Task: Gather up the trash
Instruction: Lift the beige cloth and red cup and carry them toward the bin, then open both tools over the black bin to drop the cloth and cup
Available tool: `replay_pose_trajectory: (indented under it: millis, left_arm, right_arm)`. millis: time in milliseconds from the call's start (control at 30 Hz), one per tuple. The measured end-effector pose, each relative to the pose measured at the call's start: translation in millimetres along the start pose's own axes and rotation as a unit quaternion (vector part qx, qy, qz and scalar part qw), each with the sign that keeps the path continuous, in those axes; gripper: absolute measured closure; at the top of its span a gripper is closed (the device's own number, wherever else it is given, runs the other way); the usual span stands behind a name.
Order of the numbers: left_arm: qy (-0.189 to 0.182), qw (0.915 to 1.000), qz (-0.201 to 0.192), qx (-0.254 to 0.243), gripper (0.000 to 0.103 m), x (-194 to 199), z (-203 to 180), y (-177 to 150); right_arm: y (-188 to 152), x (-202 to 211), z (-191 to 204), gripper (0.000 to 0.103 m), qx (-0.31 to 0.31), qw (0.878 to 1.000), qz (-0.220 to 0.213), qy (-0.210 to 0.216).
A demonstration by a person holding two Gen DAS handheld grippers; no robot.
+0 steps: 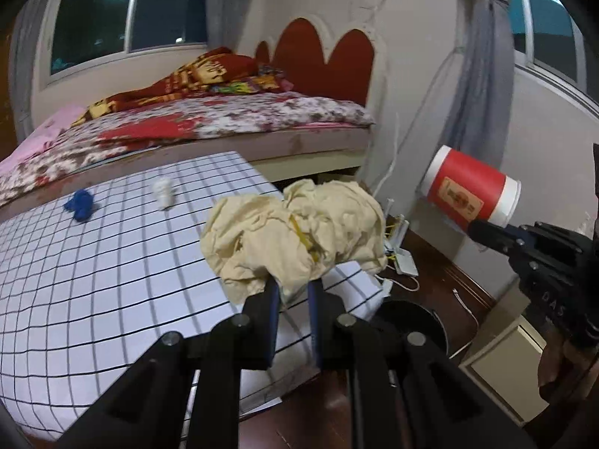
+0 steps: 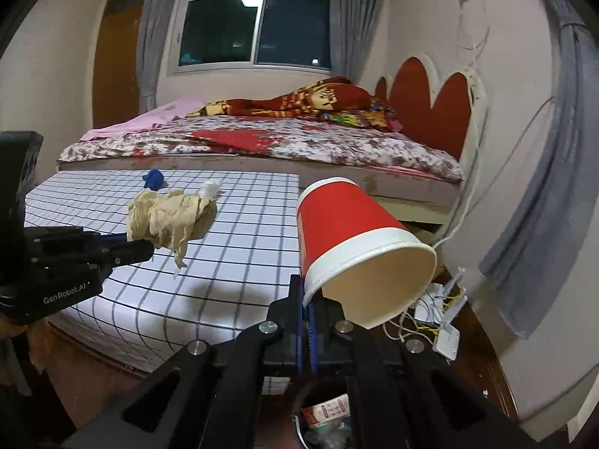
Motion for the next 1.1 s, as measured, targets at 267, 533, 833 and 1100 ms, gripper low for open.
replay_pose_trajectory:
  millis: [267,533,833,1100]
  left_arm:
    - [-0.017,0.9996,0.013,-0.02,0.088,-15.8,-32.3,-0.1]
    - [-0.032,0.9981,0.032,-0.041,0.088,-34.0,-67.3,-10.0]
    - [-0.056,0.9946,0.058,-0.065,0.088,-56.7,-106.1,-23.0]
    - [-0.069,0.99,0.086,-0.087,0.088,-81.7,-140.8,-39.3]
  right_arm:
    - [-25.1,1.4,-28.1,0.1,-0.021,0.999,0.017,-0.017]
    - [-52.9,-3.1,-58.1,0.1,-0.056,0.997,0.04,-0.017]
    - [-84.5,-8.2,-86.7,0.1,-0.081,0.994,0.069,-0.022]
    - [-120.3,-18.8,-115.7,0.1,-0.106,0.989,0.101,-0.029]
Point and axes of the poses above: each gripper's, at about its wrist camera, not at the fingertips, and x roughly against the way its jaws point, z to its left, y to its top, the point moved 8 cm from there along -x, roughly the way its jaws point, and after that the axes turned 11 degrees about z, right-handed, at the moved point
